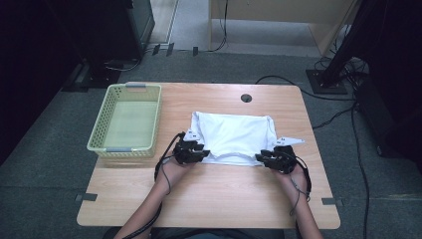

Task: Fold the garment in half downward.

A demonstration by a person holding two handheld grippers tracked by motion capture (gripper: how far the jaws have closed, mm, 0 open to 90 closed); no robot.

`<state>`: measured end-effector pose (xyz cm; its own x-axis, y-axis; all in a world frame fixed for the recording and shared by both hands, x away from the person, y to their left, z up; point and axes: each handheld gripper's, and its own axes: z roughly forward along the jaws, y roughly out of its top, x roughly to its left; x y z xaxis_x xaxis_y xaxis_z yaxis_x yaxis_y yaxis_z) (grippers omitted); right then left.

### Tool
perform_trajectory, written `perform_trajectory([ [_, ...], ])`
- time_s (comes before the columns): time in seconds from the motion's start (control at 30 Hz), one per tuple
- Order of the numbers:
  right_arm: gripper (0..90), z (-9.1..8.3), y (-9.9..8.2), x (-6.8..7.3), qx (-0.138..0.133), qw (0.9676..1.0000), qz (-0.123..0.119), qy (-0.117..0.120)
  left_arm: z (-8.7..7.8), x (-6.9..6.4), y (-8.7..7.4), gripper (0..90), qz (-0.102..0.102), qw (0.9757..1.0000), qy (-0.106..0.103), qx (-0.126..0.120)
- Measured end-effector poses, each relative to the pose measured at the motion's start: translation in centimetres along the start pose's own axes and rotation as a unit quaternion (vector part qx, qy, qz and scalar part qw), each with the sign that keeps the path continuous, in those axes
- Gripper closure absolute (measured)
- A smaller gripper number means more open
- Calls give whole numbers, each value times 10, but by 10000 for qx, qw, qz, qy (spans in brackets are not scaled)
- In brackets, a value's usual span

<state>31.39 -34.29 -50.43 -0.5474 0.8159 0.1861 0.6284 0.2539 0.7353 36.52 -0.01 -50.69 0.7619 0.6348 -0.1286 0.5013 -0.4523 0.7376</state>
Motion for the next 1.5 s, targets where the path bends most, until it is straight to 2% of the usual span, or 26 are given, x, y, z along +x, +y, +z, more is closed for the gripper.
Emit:
perform_trajectory([
  [0.17,591,1,1,-2,-59,9999,74,-73,2,0,0,531,51,9999,106,62],
  [0.23,580,2,0,-3,-52,9999,59,-76,2,0,1,501,145,9998,167,19],
  [0.3,545,3,0,-3,-56,10000,46,-66,2,0,1,426,217,9994,279,-21],
  [0.37,516,4,0,-4,-70,9999,82,-66,2,1,1,409,223,9993,307,-49],
  [0.47,501,5,0,-6,-102,9999,83,-73,3,2,2,320,225,9991,357,-105],
  [0.73,388,9,-2,-9,-140,9997,91,-204,1,8,2,227,170,9987,444,-184],
  [0.97,268,13,-3,-13,-219,9991,263,-259,2,13,3,218,54,9982,578,-180],
  [1.1,222,14,-4,-16,-258,9986,381,-254,3,15,3,218,-1,9983,564,-161],
  [1.5,191,17,-8,-18,-288,9972,550,-417,3,20,4,218,-80,9976,664,-149],
])
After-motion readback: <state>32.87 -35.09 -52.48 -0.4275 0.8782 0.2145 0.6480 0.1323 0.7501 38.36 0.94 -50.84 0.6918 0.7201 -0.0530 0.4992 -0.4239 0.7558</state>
